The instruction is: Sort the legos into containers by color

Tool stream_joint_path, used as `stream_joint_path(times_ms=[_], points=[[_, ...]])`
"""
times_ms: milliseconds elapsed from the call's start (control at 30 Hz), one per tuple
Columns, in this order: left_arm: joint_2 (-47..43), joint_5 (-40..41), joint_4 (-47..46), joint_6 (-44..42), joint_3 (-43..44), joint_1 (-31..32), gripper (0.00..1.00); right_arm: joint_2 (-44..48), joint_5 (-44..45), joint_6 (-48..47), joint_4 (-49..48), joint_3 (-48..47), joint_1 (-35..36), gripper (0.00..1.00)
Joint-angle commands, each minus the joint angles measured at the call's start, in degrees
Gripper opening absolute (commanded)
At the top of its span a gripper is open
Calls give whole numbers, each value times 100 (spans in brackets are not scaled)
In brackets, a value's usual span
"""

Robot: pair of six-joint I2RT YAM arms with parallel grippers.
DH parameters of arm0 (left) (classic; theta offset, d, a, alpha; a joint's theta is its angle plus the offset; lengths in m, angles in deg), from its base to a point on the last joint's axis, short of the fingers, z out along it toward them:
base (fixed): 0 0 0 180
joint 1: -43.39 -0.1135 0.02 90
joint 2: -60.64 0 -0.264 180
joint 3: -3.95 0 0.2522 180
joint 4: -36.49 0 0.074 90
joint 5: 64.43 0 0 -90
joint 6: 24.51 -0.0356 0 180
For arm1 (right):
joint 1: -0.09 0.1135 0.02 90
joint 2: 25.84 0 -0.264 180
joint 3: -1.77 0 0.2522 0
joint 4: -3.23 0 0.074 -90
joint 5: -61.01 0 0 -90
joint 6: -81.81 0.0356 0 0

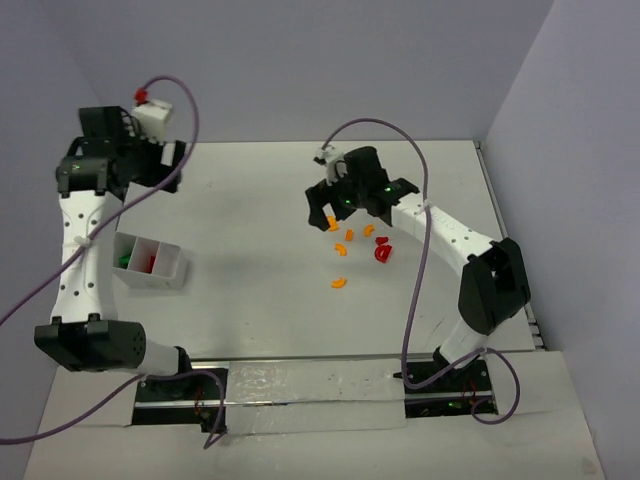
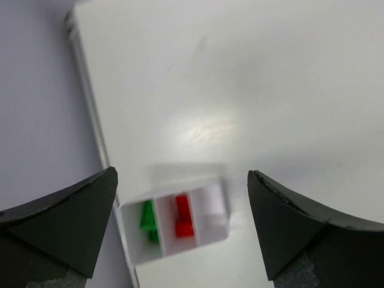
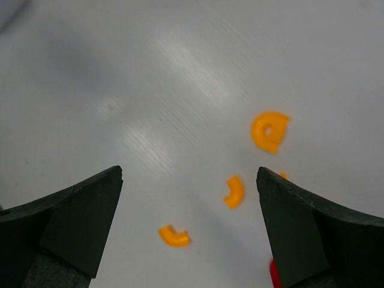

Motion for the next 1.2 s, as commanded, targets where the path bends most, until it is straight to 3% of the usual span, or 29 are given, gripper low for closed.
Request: stream_joint_path(times_ms=[0,267,433,533,767,1167], points=[[-494,423,-844,391,-486,1074,99,617,529,-237,577,491,-711,100],[-762,1244,-2135,1005,-1371,2160,99,486,1284,-439,1139,1052,-1458,87],[-655,1302,-2081,975,-1399,2389,99,395,1422,-797,1341,1430,-1642,71],[-594,1282,-1947,996,-1387,2447,99,291,1408,-939,1379,1509,-1697,66],[-654,1181,-1929,961,-1540,2504,99,-246,1188,-1150,1475,1401,-1731,63],[-682,1286,-2008,944,-1690,2522,99,-757,1234,-663,1458,1126,-1864,61]])
